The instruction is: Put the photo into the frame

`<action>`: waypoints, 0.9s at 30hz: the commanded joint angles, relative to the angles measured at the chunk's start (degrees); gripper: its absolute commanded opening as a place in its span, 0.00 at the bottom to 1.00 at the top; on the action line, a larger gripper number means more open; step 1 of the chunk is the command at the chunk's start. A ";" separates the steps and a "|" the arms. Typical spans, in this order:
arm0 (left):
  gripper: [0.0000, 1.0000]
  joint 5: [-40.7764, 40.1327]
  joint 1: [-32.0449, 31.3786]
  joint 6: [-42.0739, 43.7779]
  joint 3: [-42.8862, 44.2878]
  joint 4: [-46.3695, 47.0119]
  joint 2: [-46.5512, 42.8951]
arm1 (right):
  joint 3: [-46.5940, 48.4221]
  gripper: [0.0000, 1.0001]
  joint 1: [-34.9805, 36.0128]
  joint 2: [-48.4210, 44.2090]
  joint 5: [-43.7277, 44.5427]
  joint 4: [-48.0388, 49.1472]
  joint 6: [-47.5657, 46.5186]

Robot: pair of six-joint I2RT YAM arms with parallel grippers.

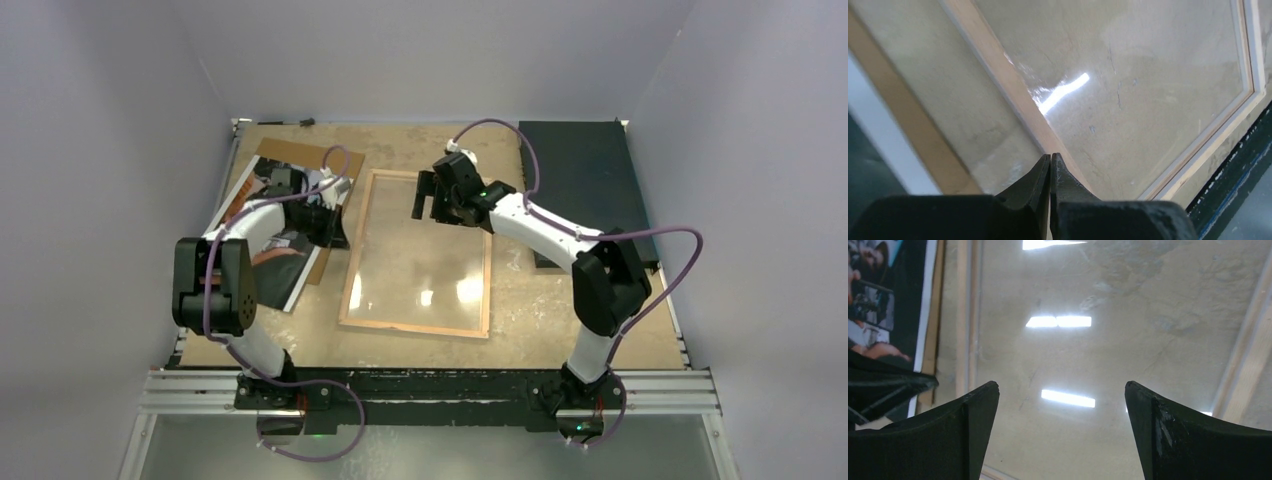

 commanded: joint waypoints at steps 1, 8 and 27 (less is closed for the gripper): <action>0.08 0.44 4.97 5.35 13.05 -8.98 -2.05 | 3.00 0.99 4.68 -0.92 0.40 3.55 2.13; 0.37 -14.94 18.97 14.08 31.99 -19.78 2.93 | 14.12 0.99 12.26 9.08 0.21 6.28 3.33; 0.30 -46.36 25.92 7.58 29.67 10.60 17.73 | 42.92 0.99 15.74 38.53 -2.79 12.34 11.84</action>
